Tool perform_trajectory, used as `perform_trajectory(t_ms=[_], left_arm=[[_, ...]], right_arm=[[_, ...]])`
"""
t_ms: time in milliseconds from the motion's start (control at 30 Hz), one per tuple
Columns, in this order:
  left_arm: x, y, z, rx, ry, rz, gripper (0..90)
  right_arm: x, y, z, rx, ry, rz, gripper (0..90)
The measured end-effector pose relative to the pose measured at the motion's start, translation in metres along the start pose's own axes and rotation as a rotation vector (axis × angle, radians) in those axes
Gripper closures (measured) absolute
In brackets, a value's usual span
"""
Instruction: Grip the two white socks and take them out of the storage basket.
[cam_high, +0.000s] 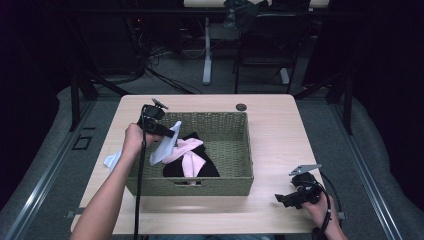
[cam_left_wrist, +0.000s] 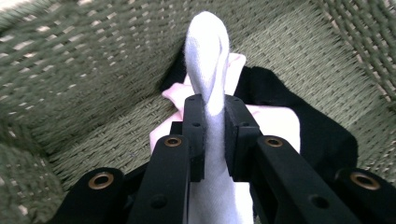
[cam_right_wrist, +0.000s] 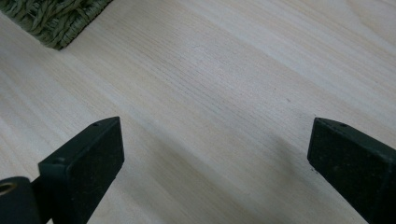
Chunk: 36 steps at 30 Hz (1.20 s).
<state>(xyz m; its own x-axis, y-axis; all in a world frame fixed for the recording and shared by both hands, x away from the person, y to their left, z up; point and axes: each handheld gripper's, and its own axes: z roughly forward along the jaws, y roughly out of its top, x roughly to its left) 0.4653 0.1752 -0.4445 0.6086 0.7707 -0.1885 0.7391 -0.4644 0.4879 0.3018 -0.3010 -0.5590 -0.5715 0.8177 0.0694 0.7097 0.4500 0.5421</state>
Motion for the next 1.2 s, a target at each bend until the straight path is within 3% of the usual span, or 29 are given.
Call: perform_trajectory(t_ms=[633, 967, 1200], left_arm=[[0.003, 0.010, -0.055, -0.060, 0.038, 0.011, 81.2], [0.009, 0.010, -0.092, -0.106, 0.079, -0.008, 81.3], [0.021, 0.001, -0.116, -0.126, 0.122, -0.041, 81.2]], right_arm=[[0.000, 0.000, 0.000, 0.000, 0.000, 0.000, 3.1], [0.000, 0.000, 0.000, 0.001, 0.000, 0.000, 3.2], [0.000, 0.000, 0.000, 0.000, 0.000, 0.002, 3.1]])
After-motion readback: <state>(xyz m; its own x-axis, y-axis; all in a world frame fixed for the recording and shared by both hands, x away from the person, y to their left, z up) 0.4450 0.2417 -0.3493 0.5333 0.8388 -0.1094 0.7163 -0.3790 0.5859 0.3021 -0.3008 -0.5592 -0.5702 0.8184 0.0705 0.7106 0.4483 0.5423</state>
